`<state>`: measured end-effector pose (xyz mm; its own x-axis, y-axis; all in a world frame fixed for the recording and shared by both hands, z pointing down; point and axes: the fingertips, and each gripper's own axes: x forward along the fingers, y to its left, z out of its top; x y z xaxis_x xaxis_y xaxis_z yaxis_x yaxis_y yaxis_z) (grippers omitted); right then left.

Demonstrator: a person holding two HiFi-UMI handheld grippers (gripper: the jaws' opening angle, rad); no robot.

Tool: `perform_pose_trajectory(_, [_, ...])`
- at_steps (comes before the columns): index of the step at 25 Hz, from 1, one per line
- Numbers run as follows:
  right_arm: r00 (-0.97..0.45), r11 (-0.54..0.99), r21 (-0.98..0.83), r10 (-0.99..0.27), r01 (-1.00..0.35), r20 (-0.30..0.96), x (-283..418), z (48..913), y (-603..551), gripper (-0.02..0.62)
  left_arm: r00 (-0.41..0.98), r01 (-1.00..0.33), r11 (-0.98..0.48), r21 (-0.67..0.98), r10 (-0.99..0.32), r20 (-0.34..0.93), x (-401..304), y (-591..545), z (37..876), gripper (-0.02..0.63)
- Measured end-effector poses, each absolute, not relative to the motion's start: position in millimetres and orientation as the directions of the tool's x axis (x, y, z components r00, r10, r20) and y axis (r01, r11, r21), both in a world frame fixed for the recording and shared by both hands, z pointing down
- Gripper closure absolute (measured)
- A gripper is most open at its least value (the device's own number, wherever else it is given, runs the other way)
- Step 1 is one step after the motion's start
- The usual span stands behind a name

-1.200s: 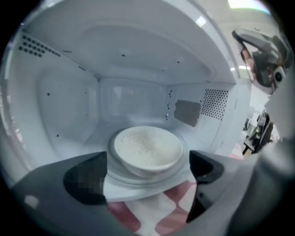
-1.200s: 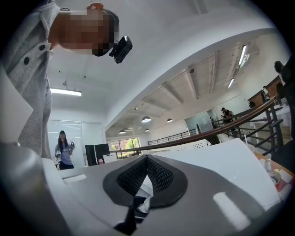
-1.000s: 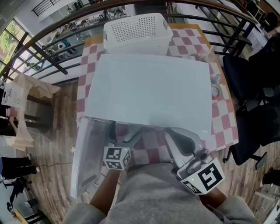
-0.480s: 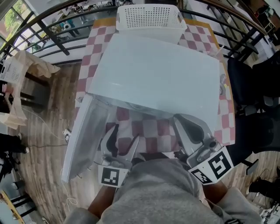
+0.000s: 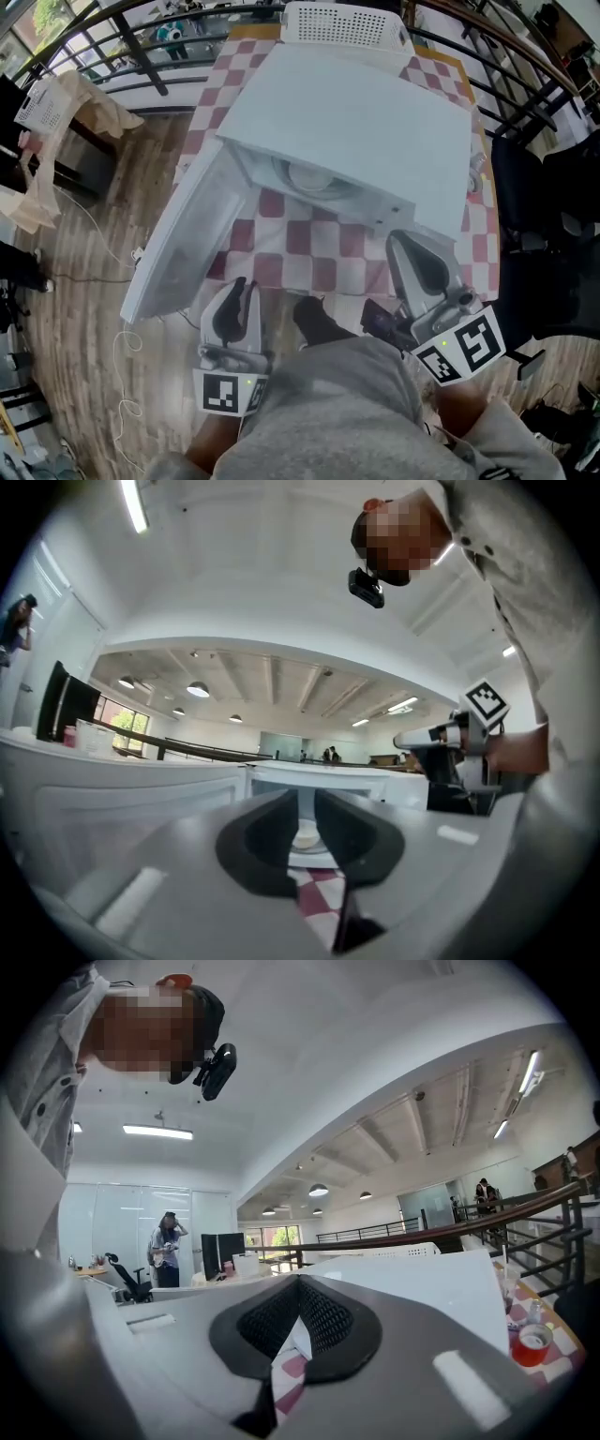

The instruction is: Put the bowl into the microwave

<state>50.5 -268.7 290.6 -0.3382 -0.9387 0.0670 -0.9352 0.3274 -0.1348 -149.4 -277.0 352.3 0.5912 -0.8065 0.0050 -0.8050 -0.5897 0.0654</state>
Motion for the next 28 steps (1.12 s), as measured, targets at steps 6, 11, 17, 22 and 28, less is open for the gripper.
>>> perform_pose_trajectory(6, [-0.363,0.356,-0.113,-0.931,-0.928,0.043,30,288,-197,0.597,0.506,-0.861,-0.507,0.043,-0.862,-0.034,-182,-204,340,0.594])
perform_pose_trajectory(11, [-0.363,0.357,-0.088,-0.929,-0.930,0.064,15,292,-131,0.597,0.492,-0.869,-0.493,0.040,-0.870,-0.040,-200,-142,337,0.595])
perform_pose_trajectory(17, [-0.326,0.322,-0.054,-0.939,-0.945,0.106,20,289,-84,0.597,0.491,-0.869,-0.492,0.045,-0.870,-0.035,-207,-99,334,0.594])
perform_pose_trajectory(22, [-0.287,0.286,-0.021,-0.949,-0.958,0.130,28,296,-69,0.597,0.490,-0.866,-0.492,0.096,-0.871,-0.037,-206,-85,332,0.595])
perform_pose_trajectory(28, [-0.274,0.274,-0.022,-0.949,-0.962,0.156,32,304,-67,0.597,0.488,-0.865,-0.490,0.103,-0.871,-0.050,-201,-77,319,0.595])
